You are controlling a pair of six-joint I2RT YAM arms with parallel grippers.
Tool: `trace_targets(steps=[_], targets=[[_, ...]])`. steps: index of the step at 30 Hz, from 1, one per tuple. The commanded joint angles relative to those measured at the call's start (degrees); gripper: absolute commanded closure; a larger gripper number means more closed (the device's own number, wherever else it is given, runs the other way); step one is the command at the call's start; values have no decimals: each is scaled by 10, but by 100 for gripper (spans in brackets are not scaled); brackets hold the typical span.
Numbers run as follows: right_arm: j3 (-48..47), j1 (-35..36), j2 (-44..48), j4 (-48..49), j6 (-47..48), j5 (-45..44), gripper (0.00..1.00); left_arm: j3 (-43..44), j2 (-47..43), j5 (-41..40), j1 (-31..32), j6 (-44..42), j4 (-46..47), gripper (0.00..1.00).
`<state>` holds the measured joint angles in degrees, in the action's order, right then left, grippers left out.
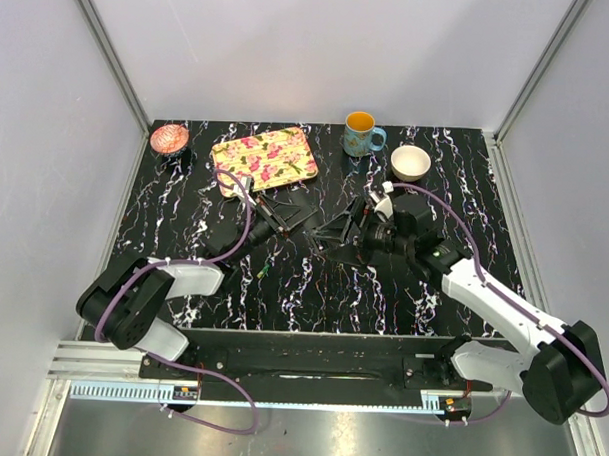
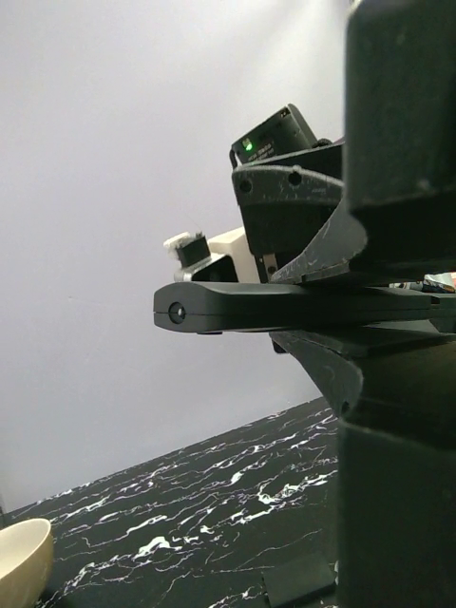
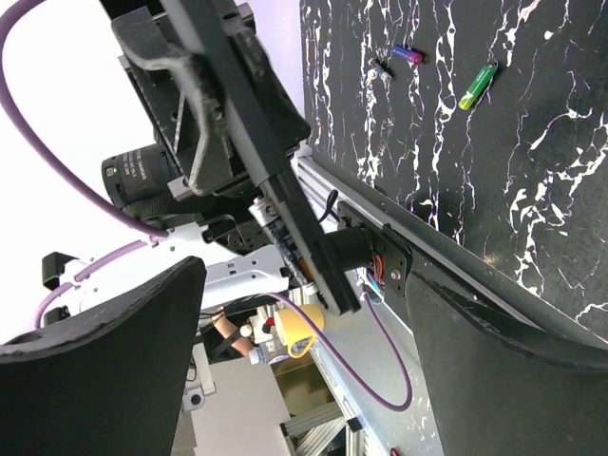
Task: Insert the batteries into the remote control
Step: Load the battery into the remote control.
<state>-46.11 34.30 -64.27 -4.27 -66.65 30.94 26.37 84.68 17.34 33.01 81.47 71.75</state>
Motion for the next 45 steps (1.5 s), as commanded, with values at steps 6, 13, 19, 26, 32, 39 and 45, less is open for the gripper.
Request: trace_targets(steps=[6,13,19,26,32,39,45], targets=[[2,-7,-27,88,-50,22,7,18,-22,9,-1,-6,237,100],[-5,-10,-38,96,-55,18,21,16,-22,12,-1,-6,237,100],[-7,-10,-31,90,-45,17,54,15,-22,9,-1,-6,237,100],[-12,-10,-29,81,-38,11,25,15,-19,10,-1,-6,237,100],[-16,-10,-31,78,-39,5,21,12,-20,11,-1,-7,238,100],[-18,-13,-44,88,-59,2,22,11,-25,11,-1,-11,237,100],[-14,-19,-53,96,-73,-3,25,9,-29,14,-1,-12,238,100]])
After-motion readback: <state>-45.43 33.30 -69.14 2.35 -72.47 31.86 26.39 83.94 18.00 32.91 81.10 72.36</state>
